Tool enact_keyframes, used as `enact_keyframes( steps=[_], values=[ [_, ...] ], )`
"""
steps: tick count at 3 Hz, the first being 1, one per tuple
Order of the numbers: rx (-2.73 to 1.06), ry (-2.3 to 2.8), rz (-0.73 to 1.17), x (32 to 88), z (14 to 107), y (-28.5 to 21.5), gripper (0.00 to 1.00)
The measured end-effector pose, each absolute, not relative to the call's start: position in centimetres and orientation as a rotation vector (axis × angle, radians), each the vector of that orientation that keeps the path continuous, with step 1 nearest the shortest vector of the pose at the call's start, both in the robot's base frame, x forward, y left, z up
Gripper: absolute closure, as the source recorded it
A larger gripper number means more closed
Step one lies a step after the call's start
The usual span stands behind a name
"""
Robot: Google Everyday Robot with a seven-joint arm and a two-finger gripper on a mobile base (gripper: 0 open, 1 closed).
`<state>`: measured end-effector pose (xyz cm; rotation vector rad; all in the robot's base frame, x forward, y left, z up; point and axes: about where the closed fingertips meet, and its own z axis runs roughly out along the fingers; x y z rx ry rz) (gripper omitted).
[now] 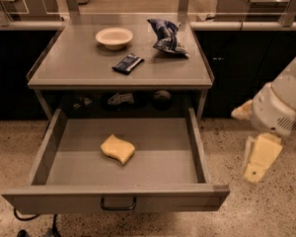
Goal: Pick sponge from top drawer and place on counter
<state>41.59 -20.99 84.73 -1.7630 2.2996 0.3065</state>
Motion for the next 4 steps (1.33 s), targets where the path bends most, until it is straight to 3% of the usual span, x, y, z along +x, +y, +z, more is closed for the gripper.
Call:
enact_keyframes(
  steps=[1, 3, 4],
  values=[
    [-1.813, 2.24, 0.693, 38.9, 76.4, -18.2, 0.0],
    [-1.936, 2.099, 0.75, 38.5, 76.0, -16.6, 0.0],
    [-2.088, 1.706, 0.821, 39.1, 78.5, -9.9, 0.0]
  ],
)
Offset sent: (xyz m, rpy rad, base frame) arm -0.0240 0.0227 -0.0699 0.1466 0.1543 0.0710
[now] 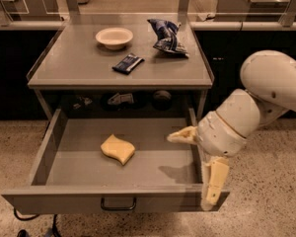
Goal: Pick sponge from top drawer and place on counter
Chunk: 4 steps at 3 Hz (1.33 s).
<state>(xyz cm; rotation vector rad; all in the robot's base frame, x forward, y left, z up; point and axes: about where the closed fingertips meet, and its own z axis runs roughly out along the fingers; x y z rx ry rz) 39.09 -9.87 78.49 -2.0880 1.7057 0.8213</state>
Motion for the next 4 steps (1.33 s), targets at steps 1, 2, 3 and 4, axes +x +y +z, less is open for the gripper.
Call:
enact_keyframes(
  steps=[1, 2, 3, 4],
  values=[
    [-1.99, 1.526, 0.831, 40.2, 81.2, -5.2, 0.0],
    [-1.944, 1.524, 0.805, 41.3, 81.7, -4.4, 0.0],
    [-1.927, 1.561, 0.811, 41.1, 81.2, -4.2, 0.0],
    [-1.724, 1.783, 0.789, 40.0, 79.7, -5.7, 0.0]
  ],
)
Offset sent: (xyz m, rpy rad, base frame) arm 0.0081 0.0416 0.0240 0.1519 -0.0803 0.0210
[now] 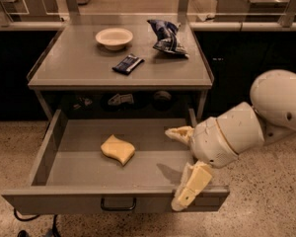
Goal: Pick sponge from top drawer and place on counter
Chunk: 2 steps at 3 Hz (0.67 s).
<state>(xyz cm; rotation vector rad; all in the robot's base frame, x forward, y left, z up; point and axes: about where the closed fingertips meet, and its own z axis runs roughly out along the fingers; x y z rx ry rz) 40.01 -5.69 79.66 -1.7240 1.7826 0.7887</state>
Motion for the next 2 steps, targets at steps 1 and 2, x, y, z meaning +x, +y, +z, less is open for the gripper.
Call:
enact_keyframes(
  steps=[1, 2],
  values=[
    [-1.348, 2.048, 0.799, 38.22, 77.04, -7.14, 0.0],
    [-1.243, 2.097, 0.756, 39.18, 76.08, -7.85, 0.0]
  ],
)
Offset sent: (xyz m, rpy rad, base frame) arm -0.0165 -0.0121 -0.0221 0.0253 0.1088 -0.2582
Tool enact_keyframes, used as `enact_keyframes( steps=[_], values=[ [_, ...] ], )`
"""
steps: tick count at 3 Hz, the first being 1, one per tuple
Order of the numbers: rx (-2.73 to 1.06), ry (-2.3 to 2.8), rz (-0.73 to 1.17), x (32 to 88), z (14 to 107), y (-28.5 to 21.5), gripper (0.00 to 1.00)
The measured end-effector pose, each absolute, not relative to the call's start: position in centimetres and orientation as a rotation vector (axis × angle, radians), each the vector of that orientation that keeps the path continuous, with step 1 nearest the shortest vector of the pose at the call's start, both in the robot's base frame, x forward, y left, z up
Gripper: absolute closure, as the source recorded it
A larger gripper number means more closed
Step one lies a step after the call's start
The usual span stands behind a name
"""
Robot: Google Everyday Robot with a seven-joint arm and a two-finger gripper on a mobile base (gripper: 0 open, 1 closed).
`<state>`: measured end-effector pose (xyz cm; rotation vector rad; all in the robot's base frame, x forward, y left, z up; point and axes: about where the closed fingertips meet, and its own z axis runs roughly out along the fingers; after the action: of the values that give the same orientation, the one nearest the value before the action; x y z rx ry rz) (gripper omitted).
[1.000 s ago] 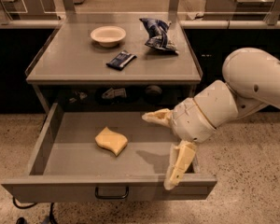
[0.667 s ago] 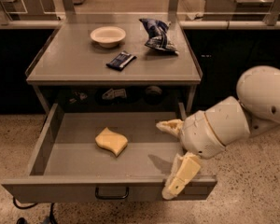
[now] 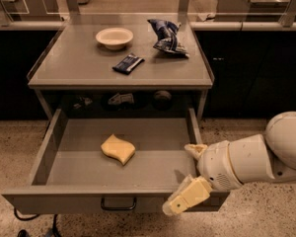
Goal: Pick sponge from top drawer and place on counter
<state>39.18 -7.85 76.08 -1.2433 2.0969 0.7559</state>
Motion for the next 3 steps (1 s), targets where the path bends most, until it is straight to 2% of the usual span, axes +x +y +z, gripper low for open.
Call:
enact_keyframes(
  steps=[1, 2, 3],
  values=[
    [-1.28, 2.11, 0.731, 38.5, 75.8, -7.9, 0.0],
    [-1.294, 2.042, 0.688, 39.0, 76.1, -5.3, 0.0],
    [-1.2, 1.961, 0.611, 42.1, 78.6, -1.6, 0.0]
  ],
)
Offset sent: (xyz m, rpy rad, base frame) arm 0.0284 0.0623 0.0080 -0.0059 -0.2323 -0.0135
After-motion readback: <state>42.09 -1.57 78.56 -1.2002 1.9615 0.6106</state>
